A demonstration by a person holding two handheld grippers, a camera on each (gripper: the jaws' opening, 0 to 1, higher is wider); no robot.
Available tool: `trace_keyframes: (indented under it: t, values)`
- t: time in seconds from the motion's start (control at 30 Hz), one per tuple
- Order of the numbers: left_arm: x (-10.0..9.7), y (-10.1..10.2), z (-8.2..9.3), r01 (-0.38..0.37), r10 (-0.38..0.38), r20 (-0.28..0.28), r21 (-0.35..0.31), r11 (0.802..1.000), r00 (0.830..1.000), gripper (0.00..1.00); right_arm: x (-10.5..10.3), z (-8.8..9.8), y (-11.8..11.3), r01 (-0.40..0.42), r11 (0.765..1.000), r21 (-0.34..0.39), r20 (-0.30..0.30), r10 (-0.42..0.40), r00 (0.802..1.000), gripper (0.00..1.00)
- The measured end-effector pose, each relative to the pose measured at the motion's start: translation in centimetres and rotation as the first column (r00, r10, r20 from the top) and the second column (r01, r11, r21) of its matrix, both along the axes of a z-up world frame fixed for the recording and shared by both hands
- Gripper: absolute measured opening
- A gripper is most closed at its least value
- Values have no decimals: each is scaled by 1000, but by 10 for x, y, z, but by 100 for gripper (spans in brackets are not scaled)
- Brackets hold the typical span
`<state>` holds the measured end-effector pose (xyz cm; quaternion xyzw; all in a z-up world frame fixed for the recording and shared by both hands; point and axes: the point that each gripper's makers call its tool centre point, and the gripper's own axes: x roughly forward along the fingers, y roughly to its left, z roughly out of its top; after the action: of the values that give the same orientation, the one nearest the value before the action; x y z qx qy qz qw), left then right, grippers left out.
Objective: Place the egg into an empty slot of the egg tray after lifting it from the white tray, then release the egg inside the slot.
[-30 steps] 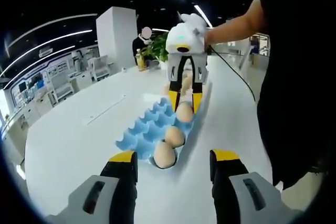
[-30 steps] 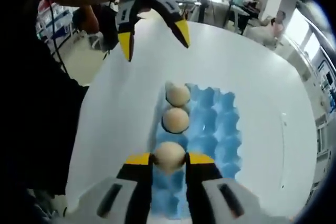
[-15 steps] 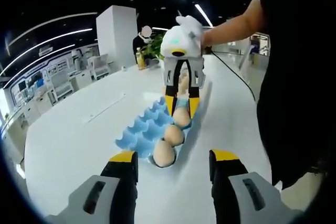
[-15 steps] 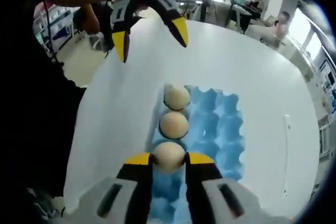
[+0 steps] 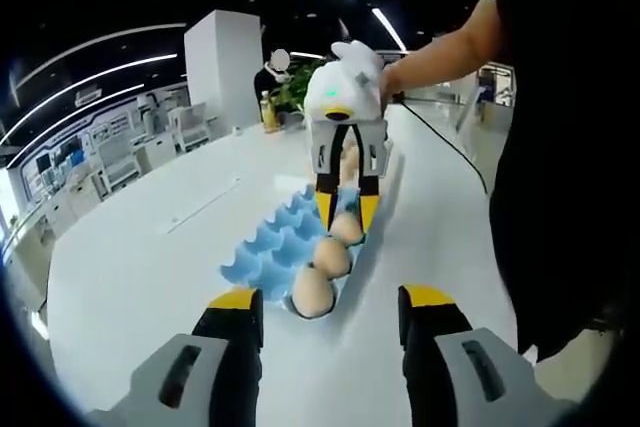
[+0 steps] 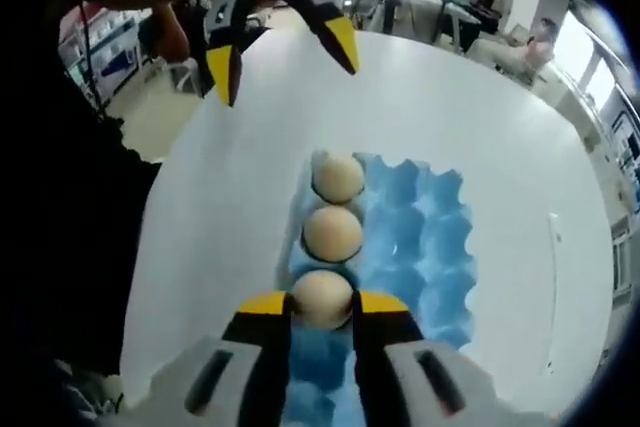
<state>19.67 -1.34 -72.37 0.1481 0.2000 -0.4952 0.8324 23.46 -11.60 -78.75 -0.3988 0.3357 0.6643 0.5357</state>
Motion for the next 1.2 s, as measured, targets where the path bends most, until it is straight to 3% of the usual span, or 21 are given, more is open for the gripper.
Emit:
trace_keyframes:
  t: [0.33,0.5,0.6,0.67,1.2]
  values:
    - [-1,0,-1,-2,2,-2,4,1000,1000,54,0,-2,0,9,1000,15,-20,-9,1000,24]
    - [-1,-2,0,4,-4,-5,-1,1000,1000,55,-1,-1,0,-28,997,77,10,28,1000,25]
    - [-1,-3,-1,8,-8,-6,1,1000,1000,55,-3,0,0,9,995,100,-37,-5,999,28]
    - [-1,-3,-1,11,-11,-6,0,1000,1000,55,-3,6,5,28,987,158,-48,-21,999,28]
    - [-3,-6,0,17,-17,-6,8,1000,1000,55,-2,13,-31,116,978,173,-48,-109,993,28]
